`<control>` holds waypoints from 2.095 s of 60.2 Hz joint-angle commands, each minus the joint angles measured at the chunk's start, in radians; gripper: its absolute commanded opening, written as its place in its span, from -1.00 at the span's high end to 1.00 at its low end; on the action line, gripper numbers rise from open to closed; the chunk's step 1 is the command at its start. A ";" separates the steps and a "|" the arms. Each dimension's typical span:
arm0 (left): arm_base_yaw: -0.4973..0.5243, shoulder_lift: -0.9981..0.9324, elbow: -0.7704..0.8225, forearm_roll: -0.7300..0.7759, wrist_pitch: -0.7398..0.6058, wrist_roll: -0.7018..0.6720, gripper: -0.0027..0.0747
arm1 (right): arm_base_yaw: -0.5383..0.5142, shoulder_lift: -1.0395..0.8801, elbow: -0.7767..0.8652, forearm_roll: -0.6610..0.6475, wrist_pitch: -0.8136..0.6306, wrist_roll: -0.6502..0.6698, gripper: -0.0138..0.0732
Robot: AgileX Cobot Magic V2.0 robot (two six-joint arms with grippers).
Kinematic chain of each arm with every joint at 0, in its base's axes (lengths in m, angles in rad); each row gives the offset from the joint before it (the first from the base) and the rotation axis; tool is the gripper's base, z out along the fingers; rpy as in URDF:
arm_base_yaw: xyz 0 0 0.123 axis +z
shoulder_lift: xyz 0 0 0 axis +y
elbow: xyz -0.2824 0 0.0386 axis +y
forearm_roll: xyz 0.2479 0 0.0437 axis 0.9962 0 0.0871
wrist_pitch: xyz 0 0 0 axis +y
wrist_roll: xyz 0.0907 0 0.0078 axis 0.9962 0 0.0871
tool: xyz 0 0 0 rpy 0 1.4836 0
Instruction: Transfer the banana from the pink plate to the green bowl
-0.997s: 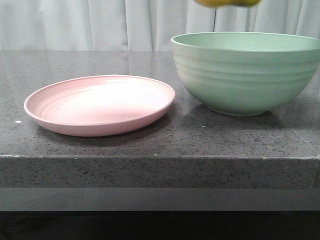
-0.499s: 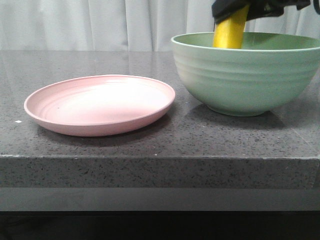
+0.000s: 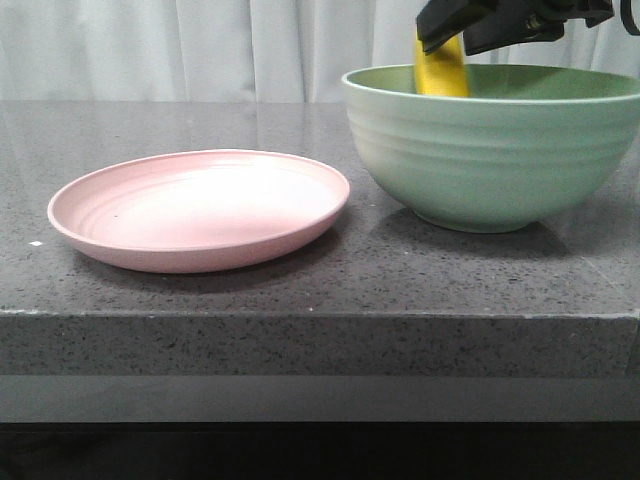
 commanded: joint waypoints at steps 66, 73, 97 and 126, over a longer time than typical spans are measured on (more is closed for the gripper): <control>0.770 -0.471 0.500 0.231 -0.317 -0.065 0.98 | -0.106 -0.803 0.340 -0.966 -0.077 0.871 0.82; 0.770 -0.639 0.656 0.231 -0.334 -0.065 0.98 | -0.106 -0.976 0.546 -0.943 -0.176 0.871 0.82; 0.770 -1.013 0.915 0.231 -0.347 -0.065 0.98 | -0.106 -1.369 0.803 -0.927 -0.173 0.871 0.82; 0.770 -1.028 0.915 0.231 -0.353 -0.065 0.98 | -0.106 -1.376 0.803 -0.927 -0.175 0.871 0.82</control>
